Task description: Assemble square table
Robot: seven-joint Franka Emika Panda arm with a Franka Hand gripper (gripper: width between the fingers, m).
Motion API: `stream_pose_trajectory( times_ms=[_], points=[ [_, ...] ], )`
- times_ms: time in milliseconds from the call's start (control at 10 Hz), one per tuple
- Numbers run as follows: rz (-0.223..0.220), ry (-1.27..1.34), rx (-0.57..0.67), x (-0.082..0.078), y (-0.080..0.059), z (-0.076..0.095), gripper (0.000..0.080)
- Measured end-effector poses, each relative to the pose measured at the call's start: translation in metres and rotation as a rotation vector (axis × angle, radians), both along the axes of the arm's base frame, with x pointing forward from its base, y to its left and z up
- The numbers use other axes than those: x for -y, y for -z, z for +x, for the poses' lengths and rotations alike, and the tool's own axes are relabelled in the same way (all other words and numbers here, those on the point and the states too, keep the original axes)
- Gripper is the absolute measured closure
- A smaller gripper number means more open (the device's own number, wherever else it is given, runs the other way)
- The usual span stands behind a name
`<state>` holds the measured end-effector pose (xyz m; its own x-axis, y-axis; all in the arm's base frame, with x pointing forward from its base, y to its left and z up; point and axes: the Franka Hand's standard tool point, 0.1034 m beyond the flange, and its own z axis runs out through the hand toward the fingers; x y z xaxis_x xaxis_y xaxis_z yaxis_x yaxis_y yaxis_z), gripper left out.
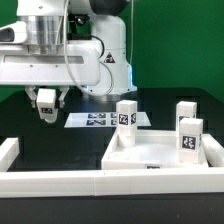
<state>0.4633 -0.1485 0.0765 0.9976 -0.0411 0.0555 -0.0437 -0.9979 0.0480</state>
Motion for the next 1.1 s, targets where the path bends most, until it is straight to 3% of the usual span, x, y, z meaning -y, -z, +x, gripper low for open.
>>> stream_pose_trajectory(
  times_ms=[200, 400, 500, 800, 1000, 1100],
  points=[
    [-0.076, -0.022, 0.101, 0.013, -0.002, -0.003, 0.0516],
    [-0.070, -0.019, 0.094, 0.010, 0.000, -0.003, 0.0516],
    [-0.043, 0.019, 0.090, -0.003, -0.003, 0.006, 0.0516],
    [-0.017, 0.042, 0.163, -0.040, -0.024, 0.064, 0.0516],
    [-0.001, 0.113, 0.205, -0.071, -0.024, 0.089, 0.0516],
    [0.001, 0.111, 0.210, -0.077, -0.023, 0.094, 0.0516]
  ],
)
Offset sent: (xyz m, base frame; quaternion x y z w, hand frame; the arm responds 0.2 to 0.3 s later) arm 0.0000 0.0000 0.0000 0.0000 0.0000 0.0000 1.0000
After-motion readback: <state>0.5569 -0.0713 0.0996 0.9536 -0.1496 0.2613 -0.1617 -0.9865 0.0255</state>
